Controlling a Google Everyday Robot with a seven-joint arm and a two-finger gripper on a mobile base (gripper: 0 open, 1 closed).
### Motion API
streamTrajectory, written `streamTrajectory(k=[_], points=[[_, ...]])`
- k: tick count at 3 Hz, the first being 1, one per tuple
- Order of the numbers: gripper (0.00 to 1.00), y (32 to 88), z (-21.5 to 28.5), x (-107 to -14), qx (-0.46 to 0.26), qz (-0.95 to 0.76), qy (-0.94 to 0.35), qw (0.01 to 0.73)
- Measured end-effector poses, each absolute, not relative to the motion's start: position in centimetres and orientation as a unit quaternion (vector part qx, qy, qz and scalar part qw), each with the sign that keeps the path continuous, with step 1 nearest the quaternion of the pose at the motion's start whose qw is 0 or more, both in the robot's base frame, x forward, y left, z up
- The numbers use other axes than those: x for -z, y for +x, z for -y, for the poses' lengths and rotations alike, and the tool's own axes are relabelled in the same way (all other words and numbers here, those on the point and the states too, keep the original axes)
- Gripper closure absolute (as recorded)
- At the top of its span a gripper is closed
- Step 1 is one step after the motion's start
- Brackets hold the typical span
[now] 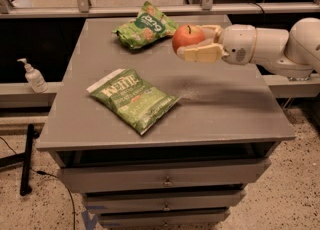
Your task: Move apple near green jalapeno chip bag
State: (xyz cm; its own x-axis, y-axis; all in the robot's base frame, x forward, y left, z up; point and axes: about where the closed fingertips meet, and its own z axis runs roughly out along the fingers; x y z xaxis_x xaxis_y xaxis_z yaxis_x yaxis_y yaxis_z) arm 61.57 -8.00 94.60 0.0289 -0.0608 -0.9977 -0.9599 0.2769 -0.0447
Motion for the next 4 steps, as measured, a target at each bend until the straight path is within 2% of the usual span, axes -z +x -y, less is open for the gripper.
streamTrajectory(k=[2, 4], points=[[1.0, 56.8, 3.7, -92.7, -0.407, -0.531, -0.528, 0.523], [1.0, 56.2, 1.3, -88.2, -0.371, -0.527, -0.591, 0.485]])
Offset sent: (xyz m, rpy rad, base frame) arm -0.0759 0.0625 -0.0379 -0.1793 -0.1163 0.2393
